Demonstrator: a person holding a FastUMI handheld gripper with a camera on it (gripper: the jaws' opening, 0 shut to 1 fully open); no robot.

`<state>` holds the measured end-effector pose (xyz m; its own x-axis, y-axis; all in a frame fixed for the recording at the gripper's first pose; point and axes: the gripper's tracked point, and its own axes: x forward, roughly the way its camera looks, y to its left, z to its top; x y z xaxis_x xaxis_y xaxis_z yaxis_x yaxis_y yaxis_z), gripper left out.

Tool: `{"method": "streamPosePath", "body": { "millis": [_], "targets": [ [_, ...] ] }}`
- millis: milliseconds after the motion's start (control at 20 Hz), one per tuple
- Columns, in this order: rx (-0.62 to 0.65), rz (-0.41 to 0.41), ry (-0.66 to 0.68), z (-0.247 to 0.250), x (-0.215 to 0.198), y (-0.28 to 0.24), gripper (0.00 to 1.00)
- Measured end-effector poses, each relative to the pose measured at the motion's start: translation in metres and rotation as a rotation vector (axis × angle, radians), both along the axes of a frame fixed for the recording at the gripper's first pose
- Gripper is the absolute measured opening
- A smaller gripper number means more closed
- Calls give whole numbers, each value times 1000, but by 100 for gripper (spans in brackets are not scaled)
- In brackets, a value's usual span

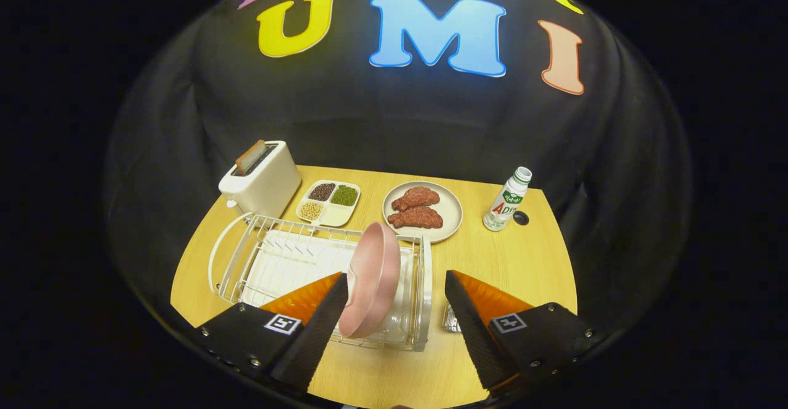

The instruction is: Take the plate from the dish rack, then take the spoon from the basket and place it into the plate.

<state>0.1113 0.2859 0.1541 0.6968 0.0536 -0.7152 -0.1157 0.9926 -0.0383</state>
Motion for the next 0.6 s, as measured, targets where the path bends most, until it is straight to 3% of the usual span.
{"method": "streamPosePath", "body": {
  "millis": [200,500,550,600],
  "targets": [
    [-71,-59,68,-22,14,-1,97],
    [-172,-175,128,-47,29,-6,88],
    [-167,-184,128,-49,32,-5,84],
    [-176,-203,130,-52,33,-6,75]
  ]
}}
